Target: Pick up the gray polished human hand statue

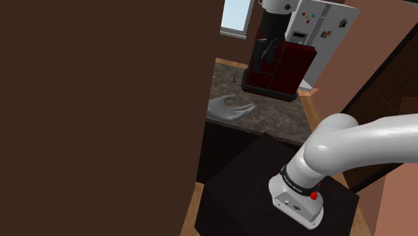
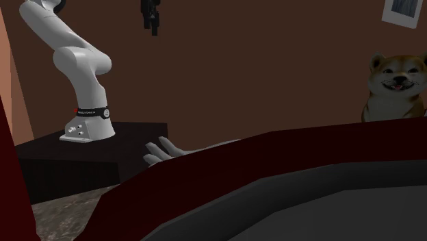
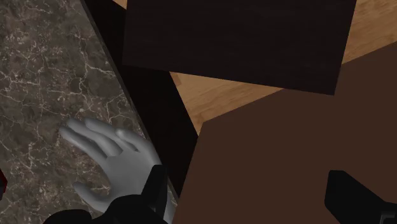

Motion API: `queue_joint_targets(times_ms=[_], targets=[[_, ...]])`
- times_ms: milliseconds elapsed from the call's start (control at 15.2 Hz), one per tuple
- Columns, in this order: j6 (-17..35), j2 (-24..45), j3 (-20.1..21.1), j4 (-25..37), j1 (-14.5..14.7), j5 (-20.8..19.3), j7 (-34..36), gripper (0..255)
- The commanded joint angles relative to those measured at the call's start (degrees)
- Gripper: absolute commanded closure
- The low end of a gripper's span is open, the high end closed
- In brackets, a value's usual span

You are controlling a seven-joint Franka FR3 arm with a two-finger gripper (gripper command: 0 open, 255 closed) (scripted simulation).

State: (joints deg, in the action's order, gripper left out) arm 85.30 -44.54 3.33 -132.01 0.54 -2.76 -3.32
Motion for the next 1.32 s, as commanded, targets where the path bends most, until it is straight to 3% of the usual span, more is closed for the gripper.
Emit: queue_joint_targets(times_ms=[0,660,1254], targets=[[0.0,0.0,0.0,0.0,0.0,0.0,0.0,0],[16.25,8.18,-9.03,-7.8,-1.23,-7.64,-14.03,0],[31.74,22.97,-16.66,-7.57,-2.17,-12.13,-25.68,0]])
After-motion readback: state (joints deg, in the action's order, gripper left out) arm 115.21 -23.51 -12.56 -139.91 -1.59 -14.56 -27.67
